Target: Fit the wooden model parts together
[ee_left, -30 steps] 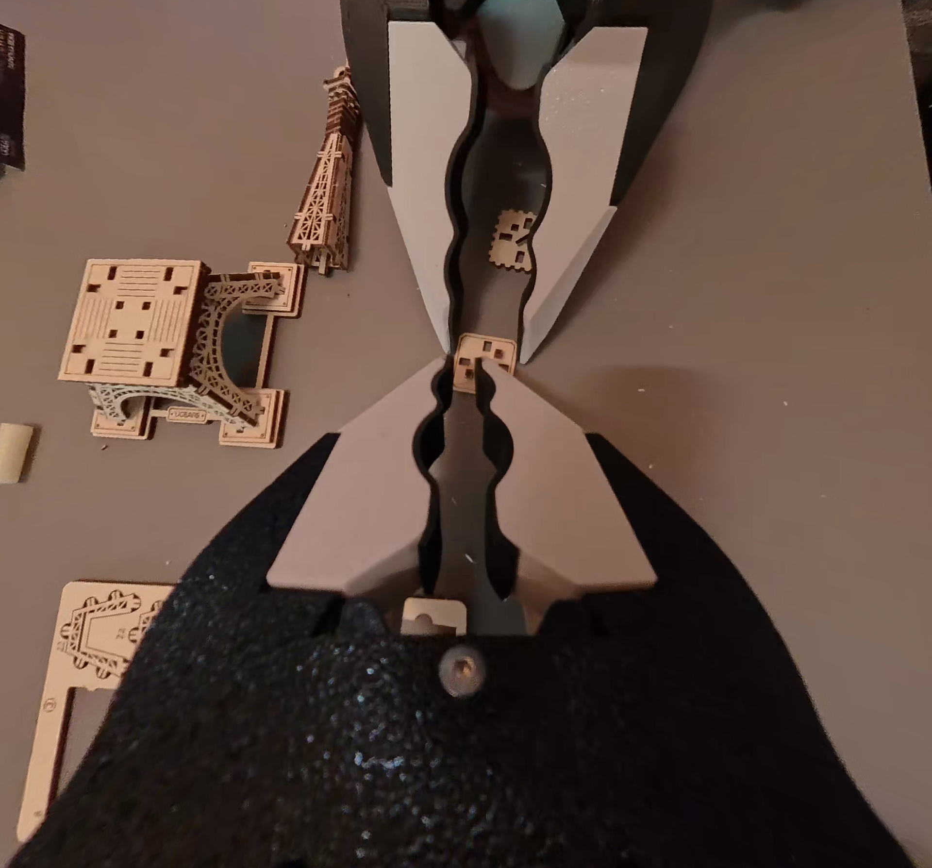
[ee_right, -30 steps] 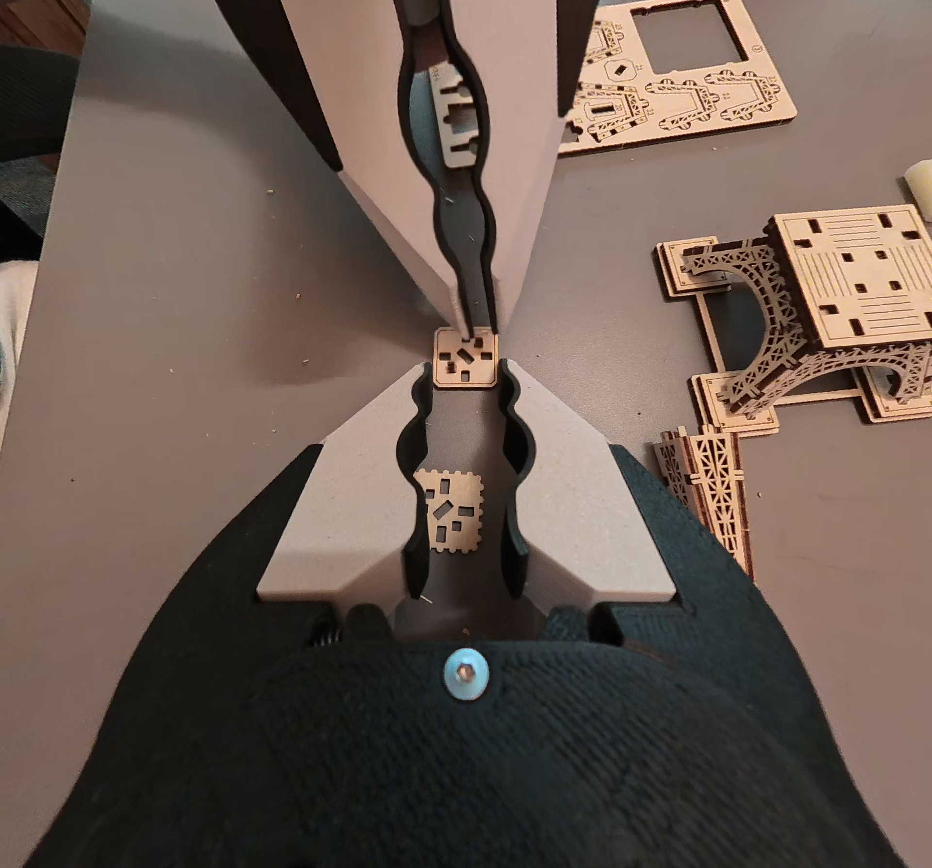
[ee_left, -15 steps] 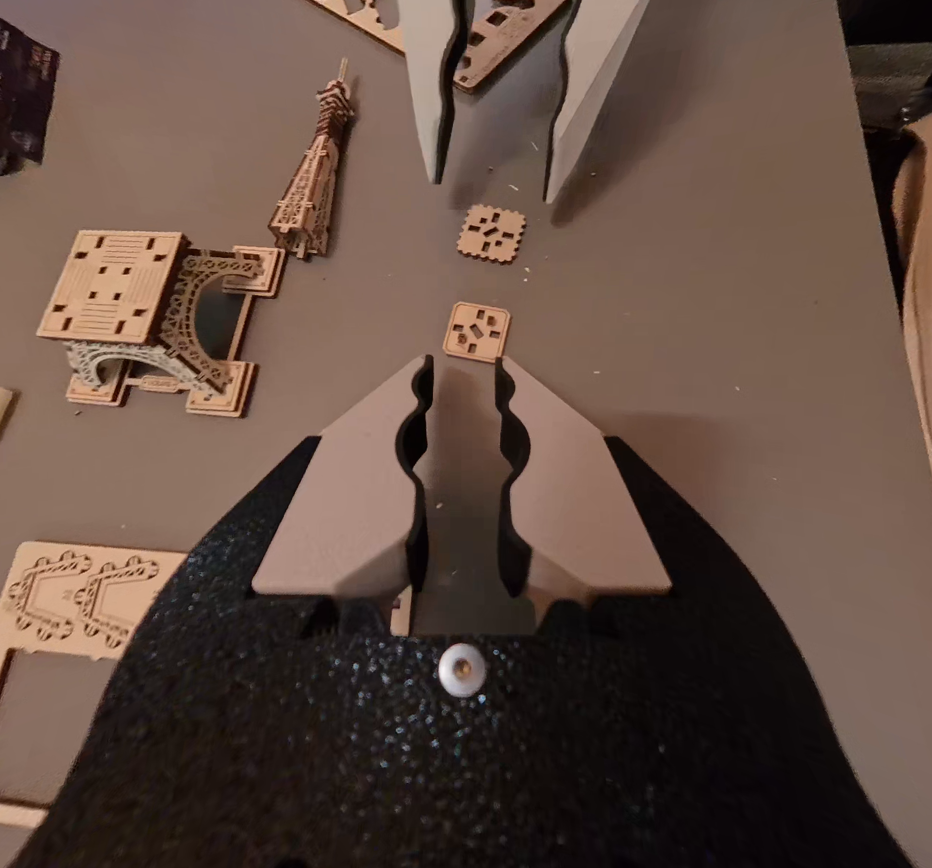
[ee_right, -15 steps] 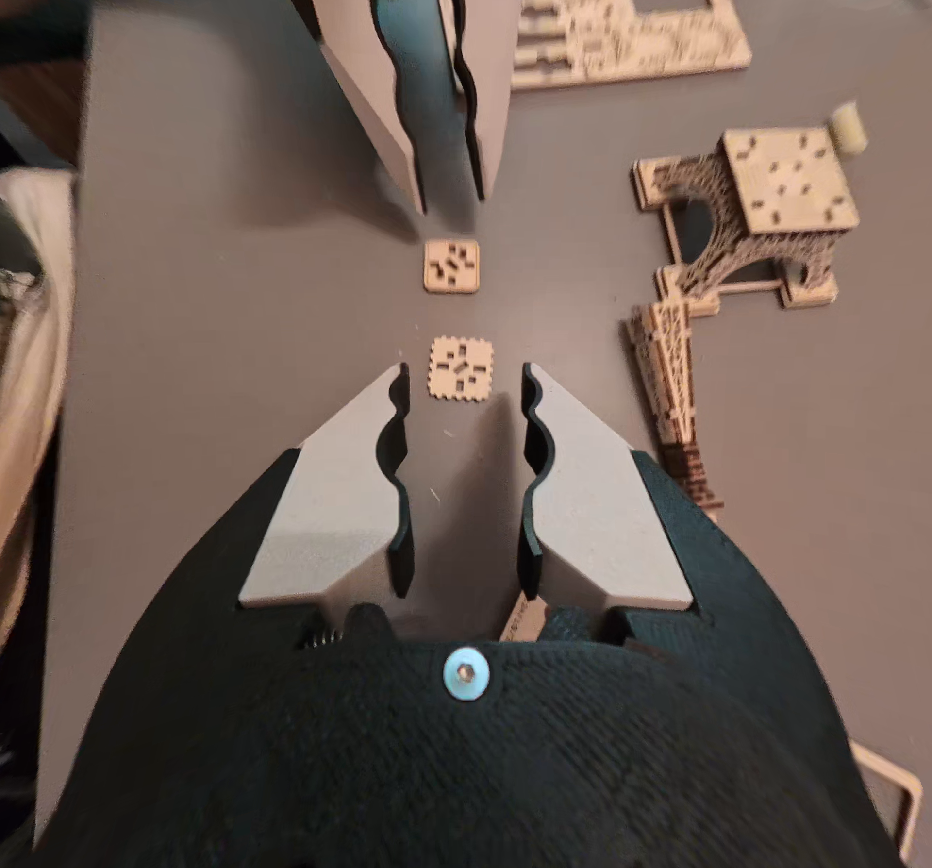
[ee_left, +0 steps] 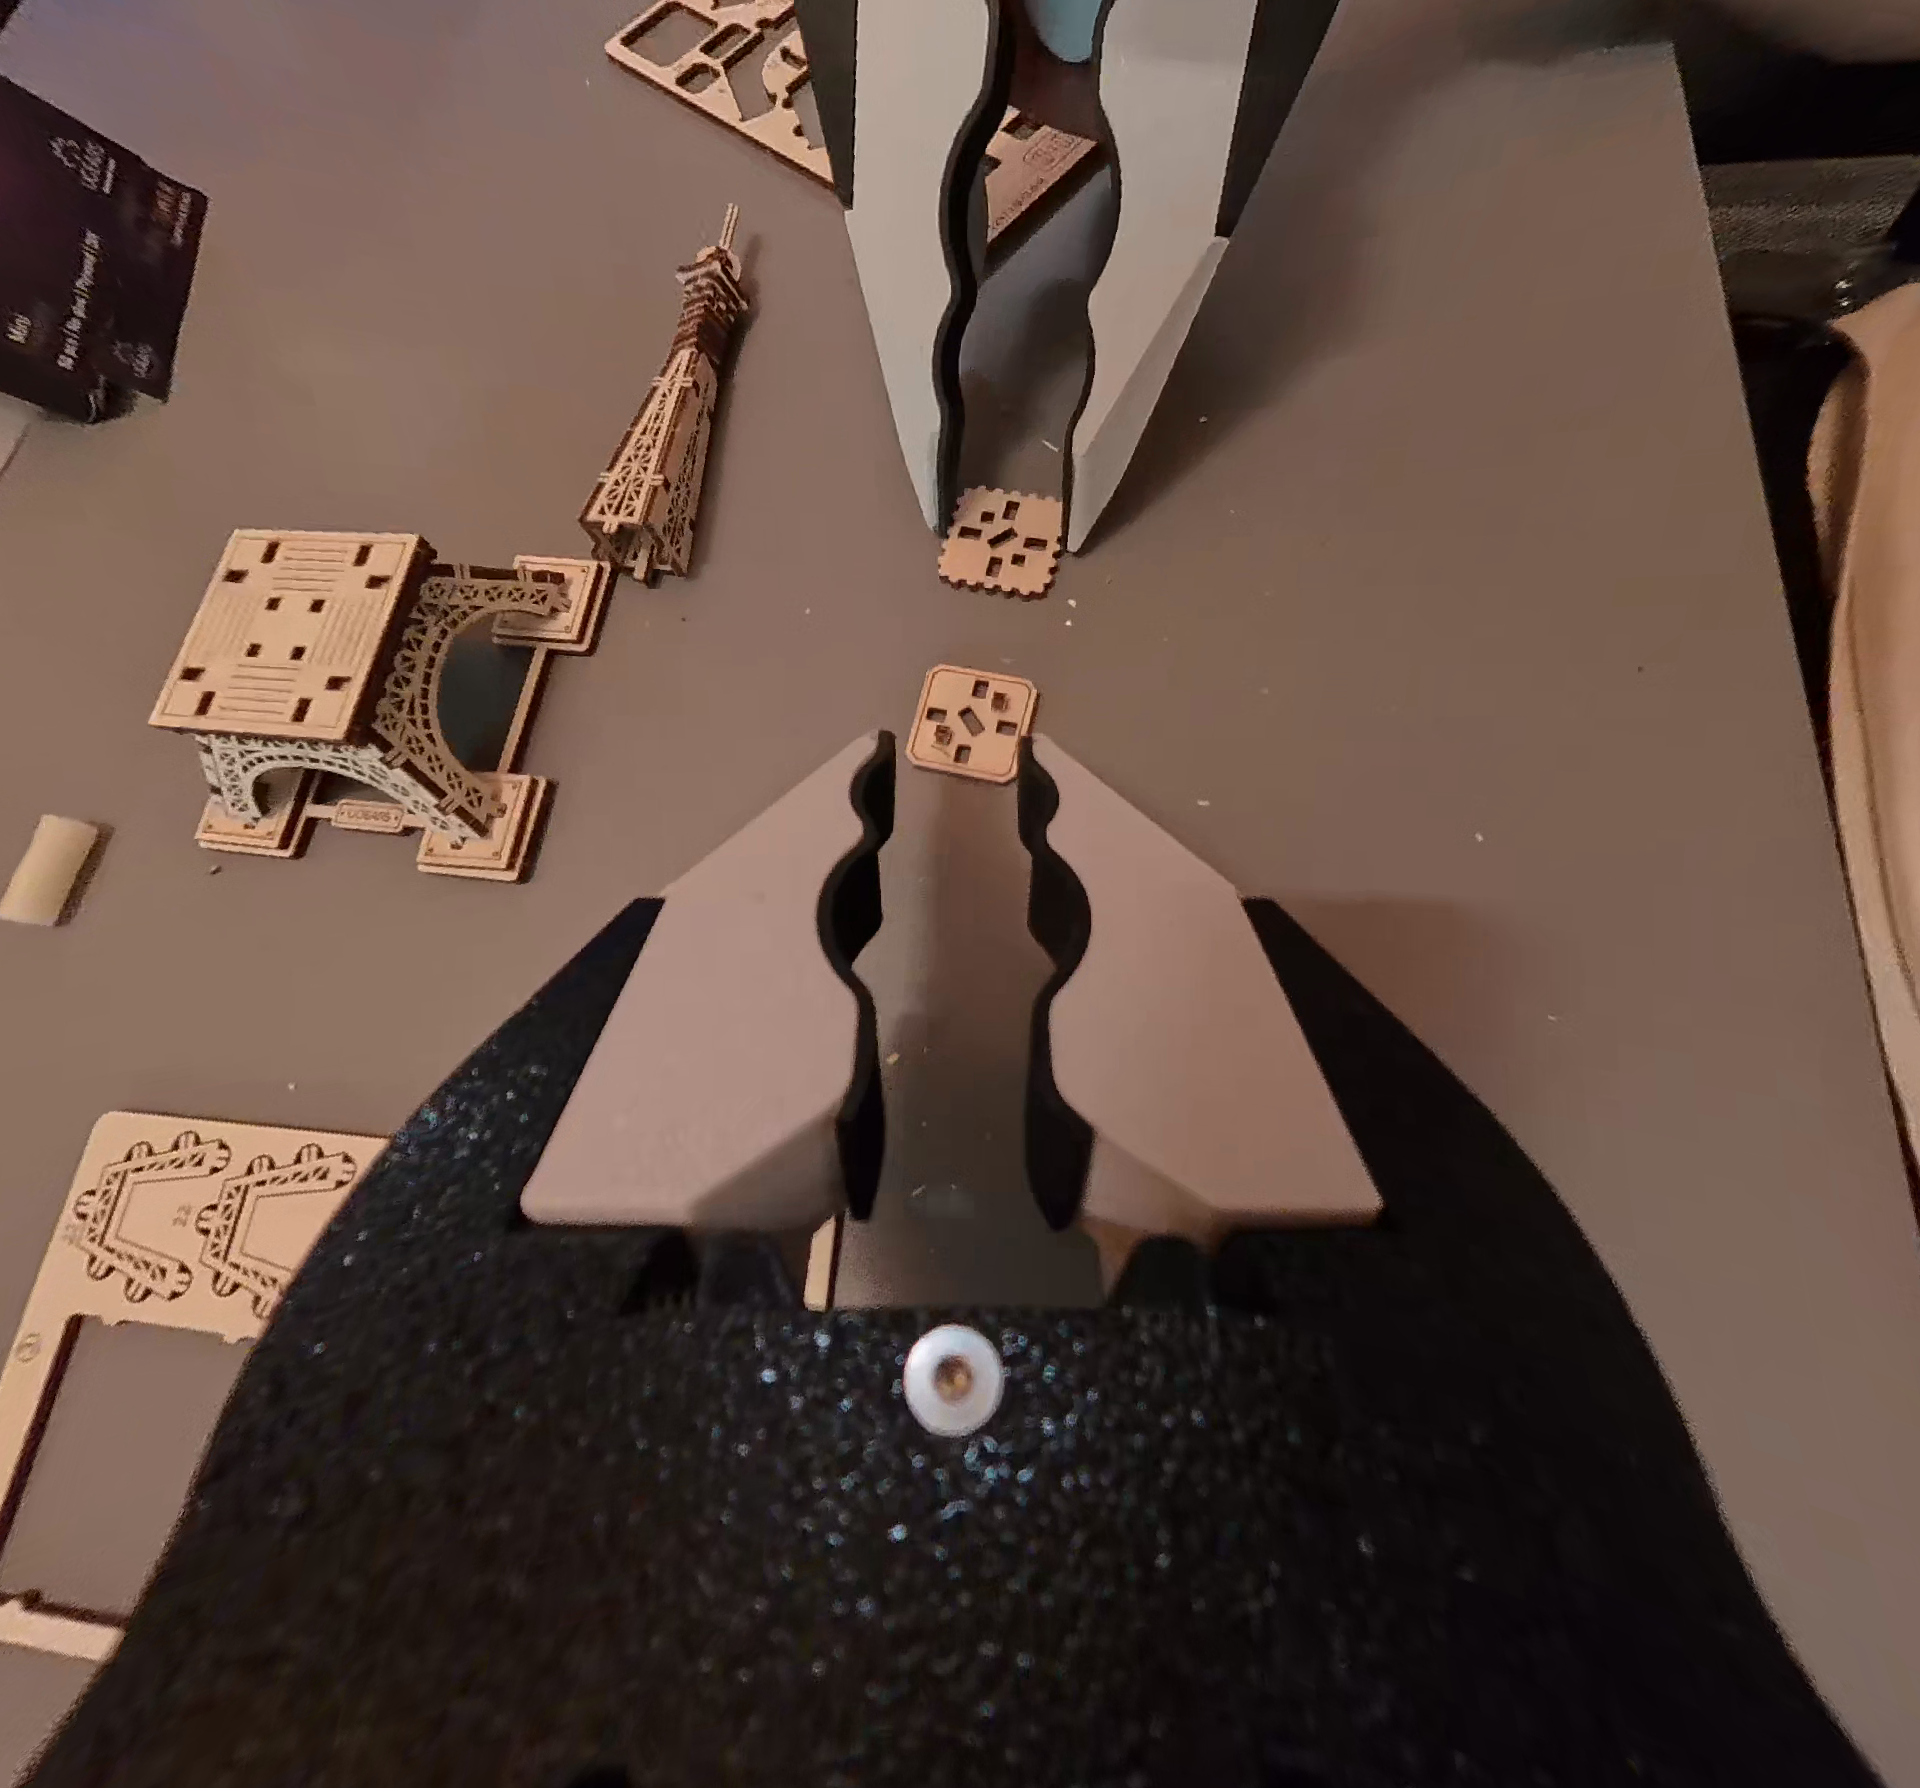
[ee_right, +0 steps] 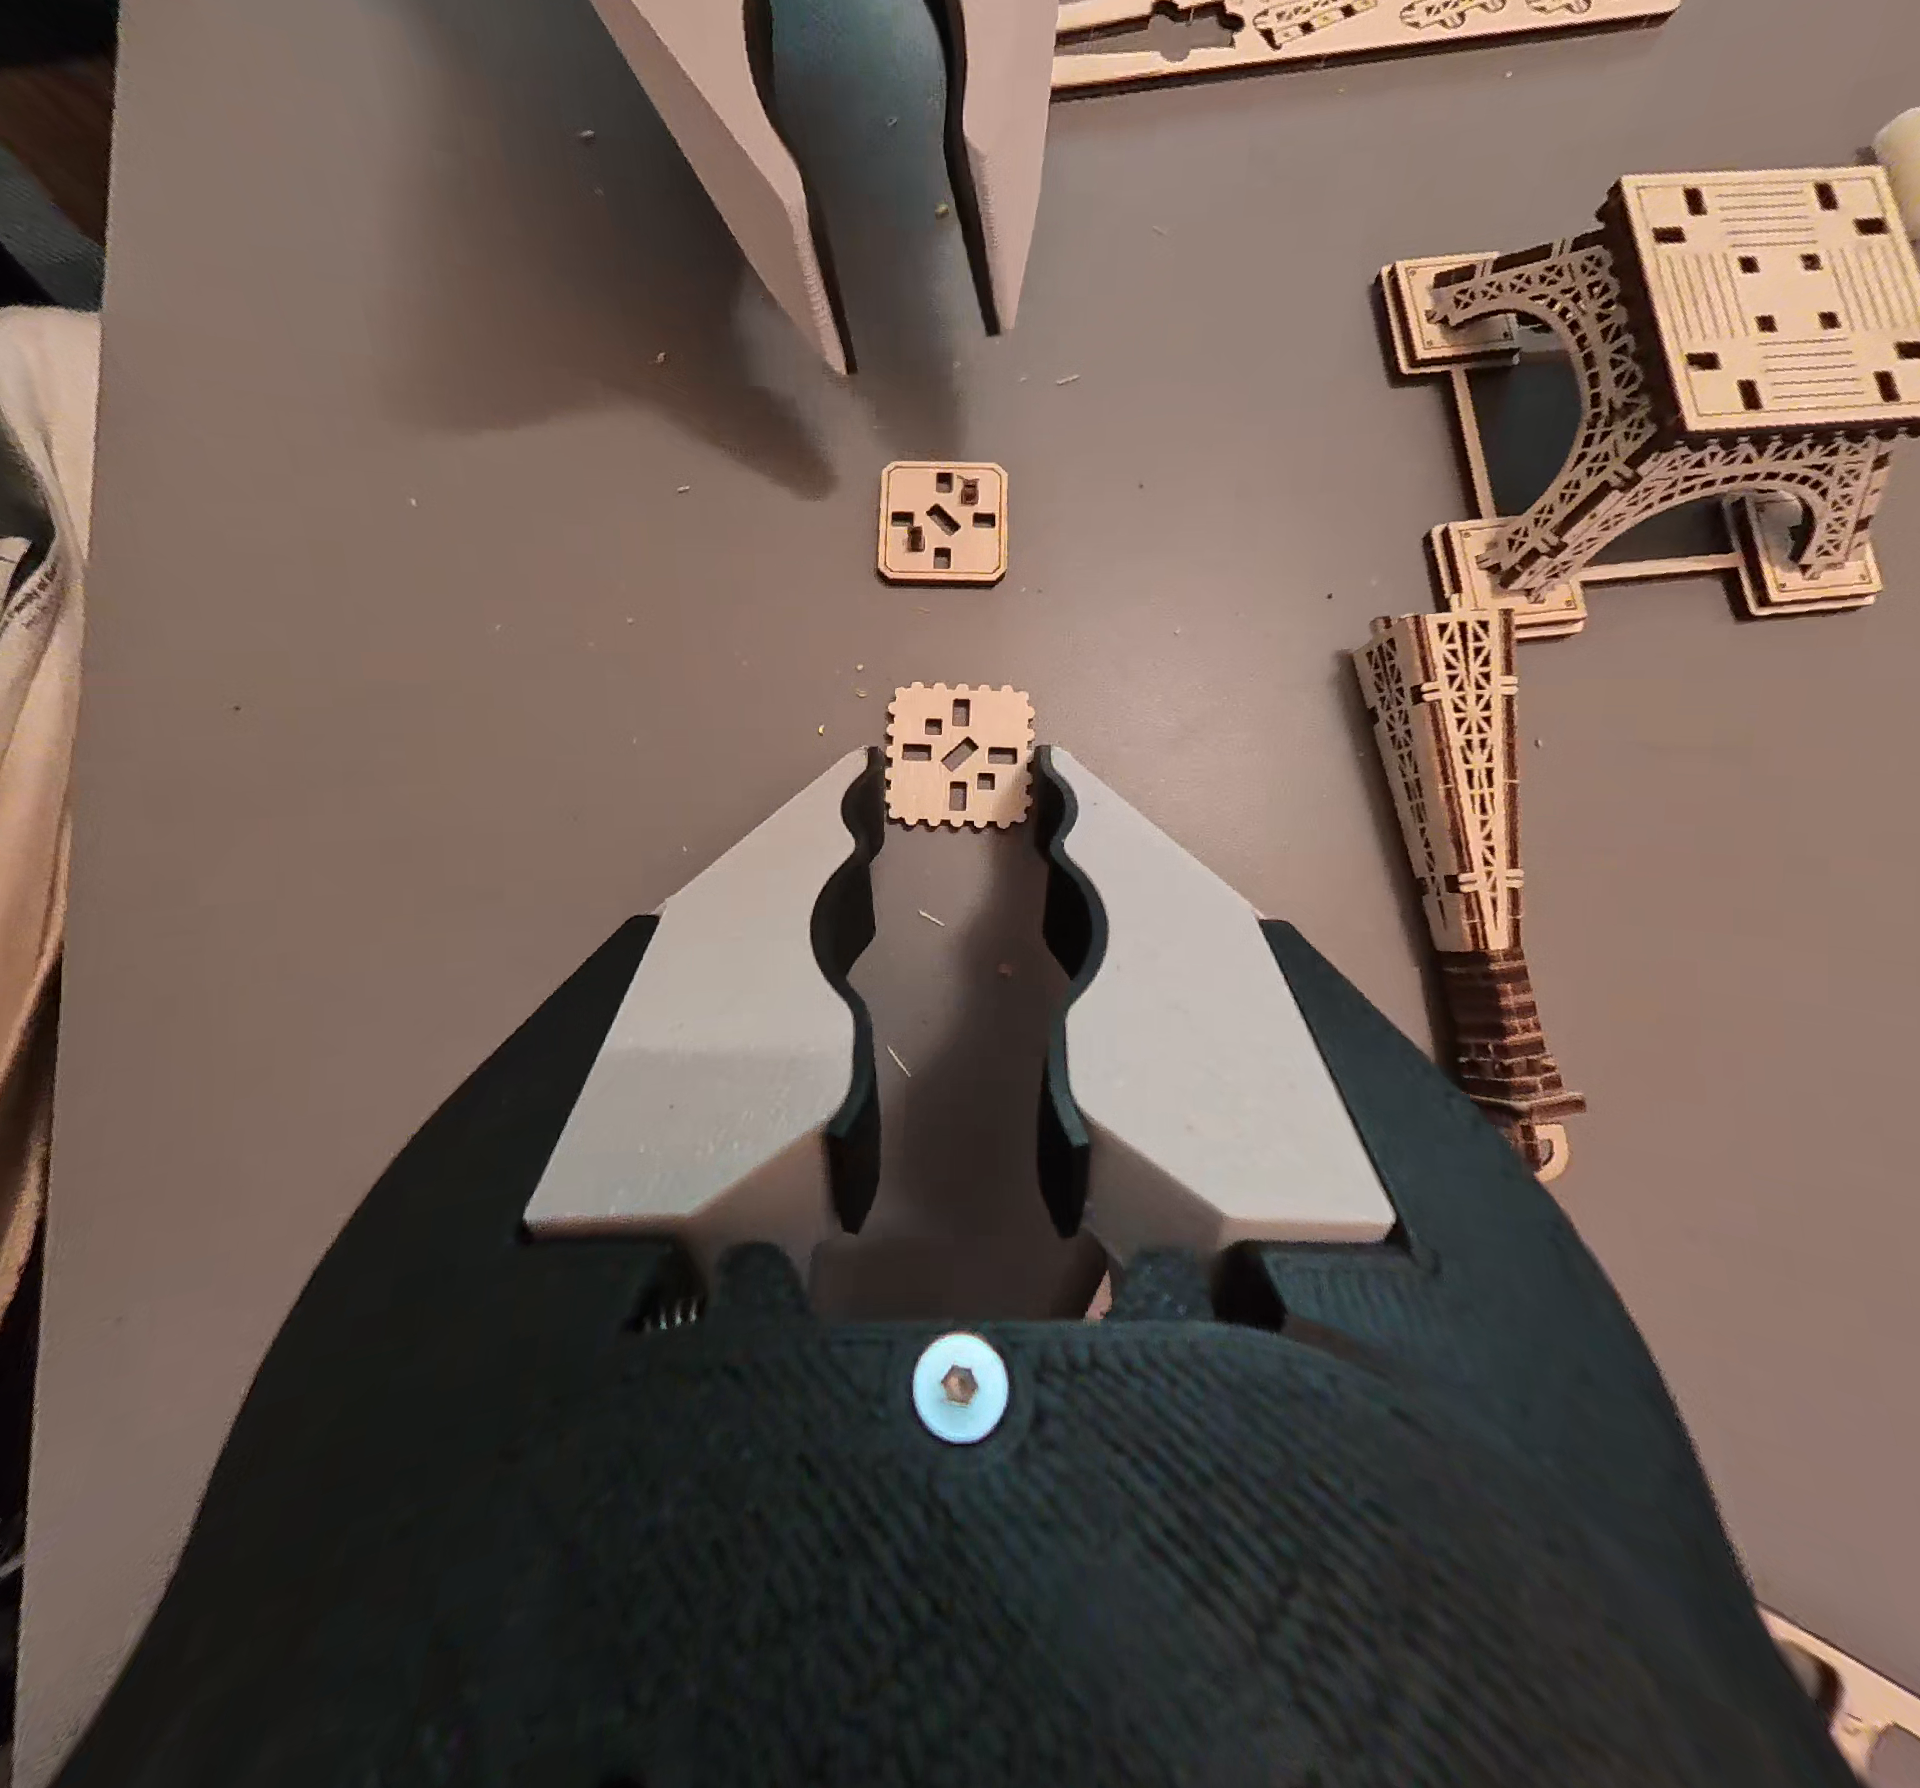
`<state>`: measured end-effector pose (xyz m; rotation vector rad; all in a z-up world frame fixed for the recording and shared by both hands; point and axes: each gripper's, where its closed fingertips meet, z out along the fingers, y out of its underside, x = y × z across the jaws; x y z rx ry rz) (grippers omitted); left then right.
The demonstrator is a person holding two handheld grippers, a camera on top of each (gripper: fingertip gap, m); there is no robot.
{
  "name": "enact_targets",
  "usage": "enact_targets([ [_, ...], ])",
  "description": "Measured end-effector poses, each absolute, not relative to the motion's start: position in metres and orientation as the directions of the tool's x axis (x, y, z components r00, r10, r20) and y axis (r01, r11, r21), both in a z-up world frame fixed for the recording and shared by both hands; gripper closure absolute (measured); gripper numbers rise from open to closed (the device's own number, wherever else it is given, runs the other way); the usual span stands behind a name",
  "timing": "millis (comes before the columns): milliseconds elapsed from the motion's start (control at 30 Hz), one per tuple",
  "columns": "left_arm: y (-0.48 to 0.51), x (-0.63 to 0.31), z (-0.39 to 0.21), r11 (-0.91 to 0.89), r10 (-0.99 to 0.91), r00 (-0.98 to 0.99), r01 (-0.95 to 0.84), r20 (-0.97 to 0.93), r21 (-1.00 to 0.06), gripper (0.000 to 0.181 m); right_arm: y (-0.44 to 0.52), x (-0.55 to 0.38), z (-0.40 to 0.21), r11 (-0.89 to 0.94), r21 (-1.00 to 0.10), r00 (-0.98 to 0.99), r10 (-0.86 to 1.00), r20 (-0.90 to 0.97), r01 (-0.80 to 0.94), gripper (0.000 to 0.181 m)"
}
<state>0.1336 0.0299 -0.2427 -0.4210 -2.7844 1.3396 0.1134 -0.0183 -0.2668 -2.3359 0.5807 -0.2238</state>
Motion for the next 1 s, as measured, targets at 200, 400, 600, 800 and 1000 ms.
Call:
enact_targets([
  [200, 0.034, 0.139, -0.242, 0.619, 0.231, -0.962, 0.258, -0.143, -0.742, 0.159, -0.003, 0.137, -0.236, -0.588, -0.767, 0.828, -0.543, 0.137, -0.258, 0.155],
  [400, 0.037, 0.14, -0.246, 0.639, 0.229, -0.964, 0.254, -0.135, -0.726, 0.152, 0.021, 0.141, -0.239, -0.441, -0.783, 0.734, -0.678, -0.029, -0.439, 0.155],
  [600, 0.028, 0.137, -0.247, 0.564, 0.248, -0.962, 0.237, -0.111, -0.791, 0.15, 0.024, 0.138, -0.25, -0.535, -0.721, 0.724, -0.687, 0.067, -0.441, 0.155],
  [800, 0.022, 0.13, -0.246, 0.528, 0.289, -0.951, 0.254, -0.109, -0.81, 0.148, 0.025, 0.132, -0.25, -0.591, -0.69, 0.753, -0.651, 0.1, -0.419, 0.155],
  [1000, 0.022, 0.133, -0.256, 0.558, 0.303, -0.947, 0.267, -0.106, -0.785, 0.145, 0.026, 0.131, -0.25, -0.653, -0.67, 0.785, -0.597, 0.168, -0.354, 0.155],
])
